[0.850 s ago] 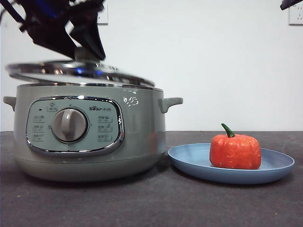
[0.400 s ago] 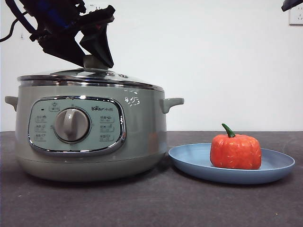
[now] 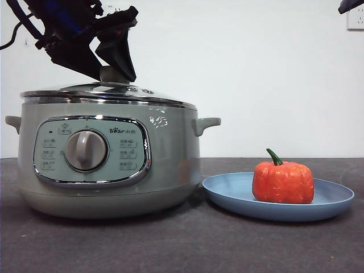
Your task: Take the pumpkin out from the steamer,put the pumpkin in the blue plate,close the lid
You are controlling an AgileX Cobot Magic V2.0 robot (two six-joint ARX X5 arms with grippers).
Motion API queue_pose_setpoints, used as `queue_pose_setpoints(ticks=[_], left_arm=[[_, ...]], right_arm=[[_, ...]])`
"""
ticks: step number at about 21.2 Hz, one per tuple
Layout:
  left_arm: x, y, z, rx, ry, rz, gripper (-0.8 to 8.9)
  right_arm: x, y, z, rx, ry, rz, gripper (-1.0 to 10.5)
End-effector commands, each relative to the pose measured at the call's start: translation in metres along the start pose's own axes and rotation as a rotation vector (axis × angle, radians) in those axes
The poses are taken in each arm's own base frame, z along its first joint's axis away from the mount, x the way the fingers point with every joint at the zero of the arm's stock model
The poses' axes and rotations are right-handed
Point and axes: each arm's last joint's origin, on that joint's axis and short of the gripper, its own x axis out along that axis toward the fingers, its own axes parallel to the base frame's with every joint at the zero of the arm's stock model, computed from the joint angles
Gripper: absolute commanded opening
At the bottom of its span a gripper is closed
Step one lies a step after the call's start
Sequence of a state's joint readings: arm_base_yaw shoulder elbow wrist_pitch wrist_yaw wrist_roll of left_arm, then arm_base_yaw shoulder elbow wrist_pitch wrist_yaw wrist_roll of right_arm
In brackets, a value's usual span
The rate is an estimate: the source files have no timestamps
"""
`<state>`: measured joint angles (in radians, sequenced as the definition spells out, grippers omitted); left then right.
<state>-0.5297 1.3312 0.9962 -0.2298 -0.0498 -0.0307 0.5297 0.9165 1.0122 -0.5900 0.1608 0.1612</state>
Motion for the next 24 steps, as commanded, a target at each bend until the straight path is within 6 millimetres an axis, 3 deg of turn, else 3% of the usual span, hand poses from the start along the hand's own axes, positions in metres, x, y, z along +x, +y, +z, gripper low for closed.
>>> queue_pose_setpoints(ticks=[1,8,16,17,20,22,24], left_arm=[[0.004,-0.002,-0.004,0.012,0.026,-0.002,3.91],[-0.003,-0.002,-0.001,0.013,0.008,-0.003,3.91],[-0.051,0.000,0.003,0.009,-0.009,-0.007,3.63],[-0.059,0.001,0.002,0.009,-0.006,-0.008,3.01],[-0.083,0.002,-0.001,0.018,-0.012,-0.006,-0.33],[-0.096,0.003,-0.002,0.032,-0.021,-0.004,-0.08],[-0.114,0.006,-0.007,0.034,-0.035,0.032,-0.08]], right_arm=[[0.001,0.000,-0.001,0.006,0.000,-0.003,4.7],[0.001,0.000,-0.002,0.005,0.003,0.000,4.7],[0.001,0.000,-0.006,-0.006,0.046,-0.002,4.6],[0.001,0.000,-0.006,-0.006,0.048,-0.002,4.2],[0.001,-0.001,-0.007,-0.015,0.051,-0.005,1.3],[0.002,-0.001,-0.009,-0.034,0.050,-0.010,-0.2],[0.004,-0.003,-0.017,-0.033,0.007,-0.029,-0.1]])
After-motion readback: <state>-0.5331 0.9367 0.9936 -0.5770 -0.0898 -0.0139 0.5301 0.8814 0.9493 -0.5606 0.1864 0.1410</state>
